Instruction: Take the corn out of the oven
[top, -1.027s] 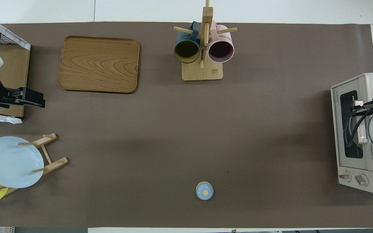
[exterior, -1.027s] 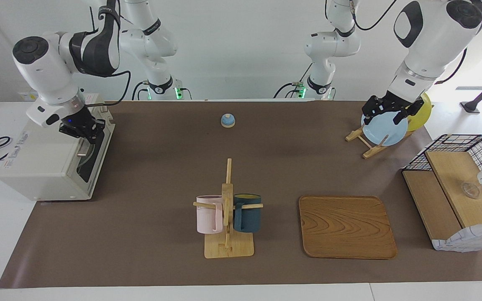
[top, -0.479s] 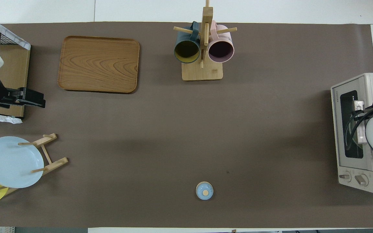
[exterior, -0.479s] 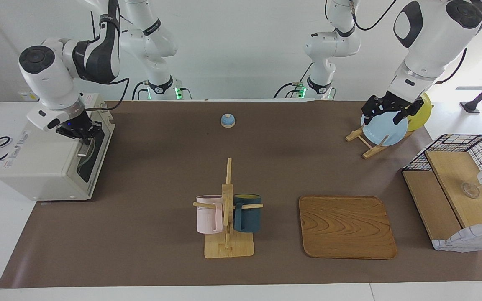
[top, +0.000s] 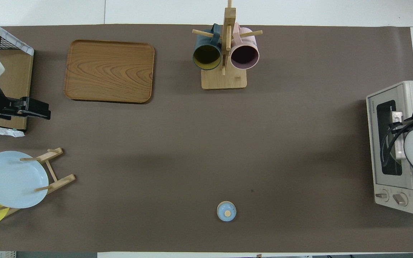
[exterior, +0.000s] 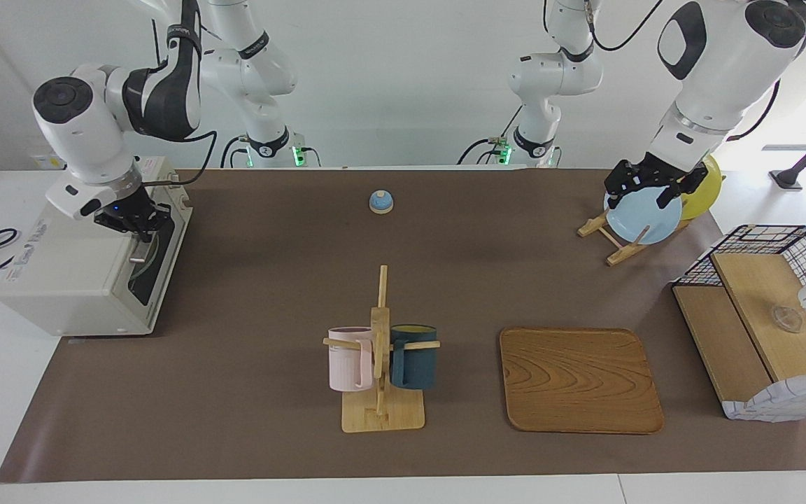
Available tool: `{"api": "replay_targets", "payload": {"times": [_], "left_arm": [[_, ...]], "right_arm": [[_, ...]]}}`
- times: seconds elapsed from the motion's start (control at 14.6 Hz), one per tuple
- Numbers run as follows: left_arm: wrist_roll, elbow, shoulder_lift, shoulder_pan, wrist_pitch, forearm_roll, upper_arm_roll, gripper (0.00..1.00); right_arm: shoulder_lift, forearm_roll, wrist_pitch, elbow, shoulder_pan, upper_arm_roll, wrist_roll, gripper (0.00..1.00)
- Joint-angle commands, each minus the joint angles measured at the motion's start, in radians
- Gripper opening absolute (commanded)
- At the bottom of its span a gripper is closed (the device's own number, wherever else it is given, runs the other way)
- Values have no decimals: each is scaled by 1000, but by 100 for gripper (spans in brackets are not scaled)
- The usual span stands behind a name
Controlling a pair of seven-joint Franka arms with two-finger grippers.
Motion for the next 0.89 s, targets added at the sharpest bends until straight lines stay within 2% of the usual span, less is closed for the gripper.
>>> {"api": "replay_targets", "payload": {"times": [0.0, 0.27, 0.55, 0.82], "left_arm": [[1, -2, -13, 1, -13, 21, 0, 100], [1, -2, -13, -1, -15, 21, 0, 100], [2, -4, -13, -1, -15, 21, -2, 100], [1, -4, -13, -1, -15, 21, 0, 100]], "right_arm": [[-14, -7, 45, -66, 17, 10, 56, 0], [-5, 7, 52, -81, 56, 10, 115, 0], [18, 43, 134, -126, 91, 10, 167, 0], [55, 48, 169, -127, 149, 10, 254, 0]]}}
